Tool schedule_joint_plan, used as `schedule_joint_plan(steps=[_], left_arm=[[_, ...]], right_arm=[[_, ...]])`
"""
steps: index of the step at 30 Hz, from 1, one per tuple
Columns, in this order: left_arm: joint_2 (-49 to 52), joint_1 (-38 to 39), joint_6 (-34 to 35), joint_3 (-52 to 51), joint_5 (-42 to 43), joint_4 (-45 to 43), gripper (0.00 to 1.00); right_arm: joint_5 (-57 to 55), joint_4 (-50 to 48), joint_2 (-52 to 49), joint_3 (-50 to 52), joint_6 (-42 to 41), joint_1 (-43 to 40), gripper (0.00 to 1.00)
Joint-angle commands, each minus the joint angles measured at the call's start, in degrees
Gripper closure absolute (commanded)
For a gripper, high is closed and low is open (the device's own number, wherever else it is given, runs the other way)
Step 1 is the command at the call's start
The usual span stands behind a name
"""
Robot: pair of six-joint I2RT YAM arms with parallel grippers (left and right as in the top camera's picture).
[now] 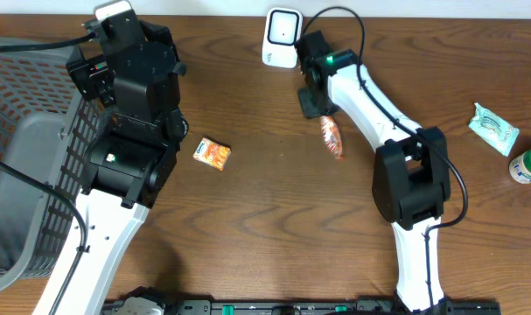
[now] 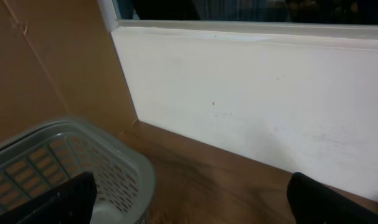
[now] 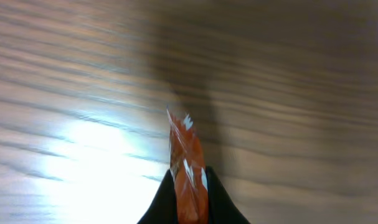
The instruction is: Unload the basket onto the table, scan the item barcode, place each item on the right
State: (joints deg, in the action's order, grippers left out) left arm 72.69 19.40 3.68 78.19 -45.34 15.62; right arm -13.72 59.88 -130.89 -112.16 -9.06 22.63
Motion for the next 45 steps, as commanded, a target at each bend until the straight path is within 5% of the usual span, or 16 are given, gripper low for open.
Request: schedule_joint_plan(steps=[1, 9, 22, 23, 27, 31, 36, 41, 45], left_arm=[[0.31, -0.02, 0.72, -0.35, -0.35, 0.02, 0.02], [0.31, -0.02, 0.74, -0.35, -0.31, 0.15, 0.02], [0.31, -0.02, 1.42, -0.35, -0.11, 0.15, 0.02], [0.31, -0.02, 1.42, -0.35, -0.11, 0.15, 0.02], [0.31, -0.02, 1.42, -0.35, -0.11, 0.15, 0.02], [0.31, -0.02, 1.42, -0.35, -0.11, 0.17, 0.02], [0.31, -0.02, 1.42, -0.35, -0.11, 0.17, 0.02], [0.31, -0.02, 1.42, -0.35, -0.11, 0.17, 0.02], [0.31, -0.02, 1.4, -0.35, -0.13, 0.15, 0.02]], right_arm=[[-16.35, 2.97, -0.15, -2.14, -0.33, 1.77, 0.99], [-38.99, 1.97, -2.93, -0.96, -3.76, 8.76, 0.99], [-44.09, 2.64, -15.65, -0.96, -4.44, 22.56, 0.98], [-44.78, 2.78, -16.52, -0.96, -4.42, 23.58, 0.95], [-44.63, 4.96, -17.9, -0.96, -6.29, 27.45, 0.54], [-42.71, 10.21, -17.22, -2.23, -10.34, 31.17, 0.33], [-36.44, 16.35, -14.67, -5.51, -11.56, 32.57, 0.36], [-32.92, 21.68, -9.55, -9.16, -13.29, 30.88, 0.94], [-36.92, 21.38, -5.6, -9.27, -14.29, 28.52, 0.99]])
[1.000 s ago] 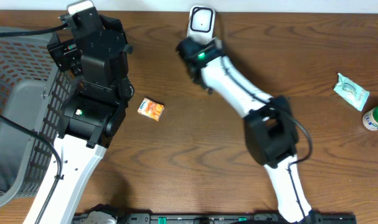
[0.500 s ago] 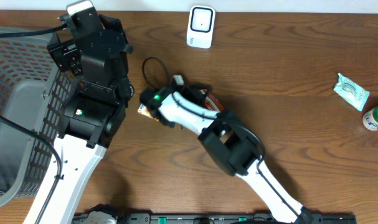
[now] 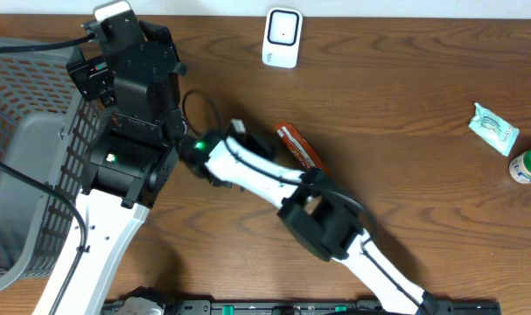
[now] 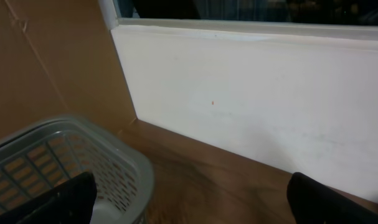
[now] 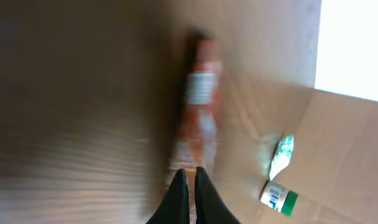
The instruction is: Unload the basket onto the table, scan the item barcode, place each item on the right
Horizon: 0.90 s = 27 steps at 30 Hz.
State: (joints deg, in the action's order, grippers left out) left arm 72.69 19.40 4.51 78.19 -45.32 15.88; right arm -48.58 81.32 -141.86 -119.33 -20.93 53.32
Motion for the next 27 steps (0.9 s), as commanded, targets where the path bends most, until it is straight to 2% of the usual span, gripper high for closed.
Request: schedule_joint_plan(steps=[1, 9, 19, 27], left_arm=[[0.31, -0.02, 0.55, -0.35, -0.15, -0.11, 0.02], [0.31, -0.02, 0.57, -0.35, -0.15, -0.15, 0.02], [0.31, -0.02, 0.57, -0.35, -0.15, -0.13, 0.02], [0.31, -0.02, 0.57, -0.35, -0.15, -0.13, 0.02]], right_arm=[[-3.26, -0.07, 5.57, -2.1, -2.4, -2.78, 0.99], [-5.55, -1.18, 3.04, 2.03, -2.45, -6.84, 0.99], [-3.85, -9.2, 1.84, 14.69, -2.43, -5.97, 0.99], [12.24, -14.32, 1.7, 20.94, -2.14, -4.92, 0.99]])
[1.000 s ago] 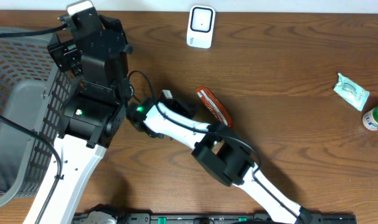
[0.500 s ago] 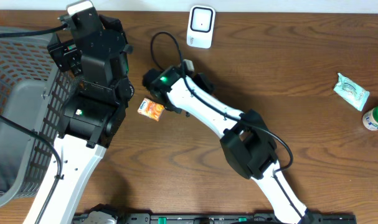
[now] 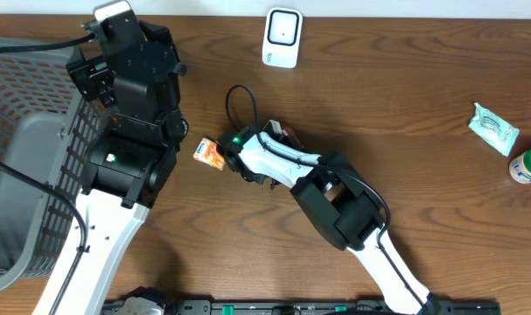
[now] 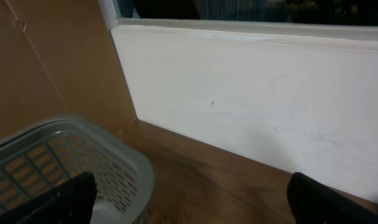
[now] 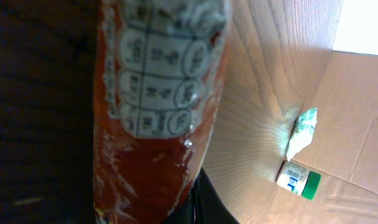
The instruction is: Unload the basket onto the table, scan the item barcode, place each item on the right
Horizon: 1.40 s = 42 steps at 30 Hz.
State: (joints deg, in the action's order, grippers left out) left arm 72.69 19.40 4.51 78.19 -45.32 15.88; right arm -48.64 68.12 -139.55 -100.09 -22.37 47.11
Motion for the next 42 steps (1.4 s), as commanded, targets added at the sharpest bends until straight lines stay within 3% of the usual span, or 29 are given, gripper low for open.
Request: schedule_joint_plan(steps=[1, 6, 16, 23, 36, 42], left_arm=[[0.31, -0.02, 0.57, -0.35, -0.15, -0.13, 0.02], [0.31, -0.02, 0.57, -0.35, -0.15, -0.13, 0.02], [0.31, -0.02, 0.55, -0.35, -0.15, -0.13, 0.02], [0.31, -0.02, 0.55, -0.35, -0.15, -0.13, 0.02], [0.31, -0.02, 0.57, -0.35, -0.15, -0.35, 0.02], [0.31, -0.02, 0.57, -0.35, -0.15, -0.35, 0.02]], right_arm=[[12.79, -1.11, -0.61, 1.68, -0.7, 1.64, 0.99], [9.03, 0.63, -0.61, -0.57, -0.76, 2.86, 0.99], [4.94, 14.73, -0.59, -18.14, -1.16, 2.4, 0.99], [8.09, 20.15, -0.61, -15.13, -6.99, 3.32, 0.99], [19.82, 10.75, -0.61, 1.29, -8.46, 7.89, 0.99], [18.1, 13.09, -0.59, -2.91, -10.4, 9.94, 0.99]])
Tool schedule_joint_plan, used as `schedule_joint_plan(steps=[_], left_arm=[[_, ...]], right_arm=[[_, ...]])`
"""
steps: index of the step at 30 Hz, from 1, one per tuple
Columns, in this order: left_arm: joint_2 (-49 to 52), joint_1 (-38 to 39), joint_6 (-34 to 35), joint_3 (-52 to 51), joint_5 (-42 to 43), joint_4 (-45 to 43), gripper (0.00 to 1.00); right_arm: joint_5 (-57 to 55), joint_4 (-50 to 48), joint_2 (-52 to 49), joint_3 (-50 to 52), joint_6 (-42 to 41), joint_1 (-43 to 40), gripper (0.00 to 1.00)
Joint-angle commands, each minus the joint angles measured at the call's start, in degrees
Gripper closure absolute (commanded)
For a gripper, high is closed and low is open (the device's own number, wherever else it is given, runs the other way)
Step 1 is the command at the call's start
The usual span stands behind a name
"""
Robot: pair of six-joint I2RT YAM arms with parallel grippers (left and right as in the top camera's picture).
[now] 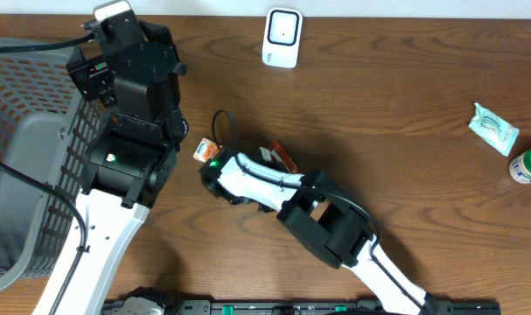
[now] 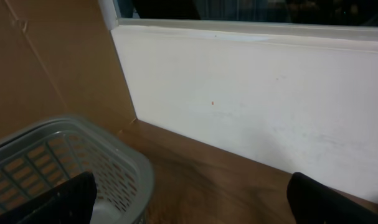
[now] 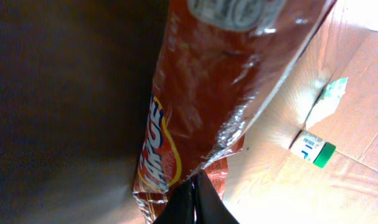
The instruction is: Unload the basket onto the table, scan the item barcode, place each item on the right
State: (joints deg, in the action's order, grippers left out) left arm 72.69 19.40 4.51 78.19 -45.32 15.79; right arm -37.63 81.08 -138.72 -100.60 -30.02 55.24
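Observation:
A red-orange snack packet (image 3: 220,93) fills the right wrist view, printed brand side showing, a white label at its top end. My right gripper (image 3: 193,198) is shut on the packet's lower edge. From overhead the packet (image 1: 279,156) hangs over mid-table, well in front of the white scanner (image 1: 282,37) at the back edge. My left gripper (image 2: 189,202) is open and holds nothing; it is raised at the far left and faces the wall.
A small orange packet (image 1: 204,150) lies beside the right wrist. A grey mesh basket (image 1: 24,131) stands at the left edge. A teal packet (image 1: 493,128) and a green-capped bottle (image 1: 528,164) sit at the far right.
My right wrist has shifted left and toward the front, next to the small orange packet. The held packet has turned: its table-of-values side faced the camera, now the brand side does.
My right gripper first held the snack packet just in front of the scanner. Then the arm was folded far left with the packet over mid-table. After that the packet showed its label side, and now its brand side. The left arm stayed still throughout.

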Motion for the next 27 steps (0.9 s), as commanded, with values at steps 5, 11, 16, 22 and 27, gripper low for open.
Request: schedule_joint_plan(steps=[5, 11, 16, 22, 27], left_arm=[[0.31, -0.02, 0.55, -0.35, -0.15, -0.26, 0.02], [0.31, -0.02, 0.55, -0.35, -0.15, -0.26, 0.02], [0.31, -0.02, 0.55, -0.35, -0.15, -0.5, 0.02], [0.28, -0.02, 0.55, -0.35, -0.17, -1.2, 0.02], [0.28, -0.02, 0.55, -0.35, -0.15, -1.11, 0.02]], right_arm=[[7.1, 6.75, 0.57, -13.68, -2.14, 1.46, 0.99], [18.58, 6.78, 6.03, -23.78, 10.19, -1.77, 0.55], [34.93, 5.25, 8.11, -23.82, 24.5, -8.35, 0.35], [49.77, 4.98, 8.09, -20.76, 38.01, -18.51, 0.31], [55.32, 2.99, 8.09, -17.33, 41.44, -25.64, 0.21]])
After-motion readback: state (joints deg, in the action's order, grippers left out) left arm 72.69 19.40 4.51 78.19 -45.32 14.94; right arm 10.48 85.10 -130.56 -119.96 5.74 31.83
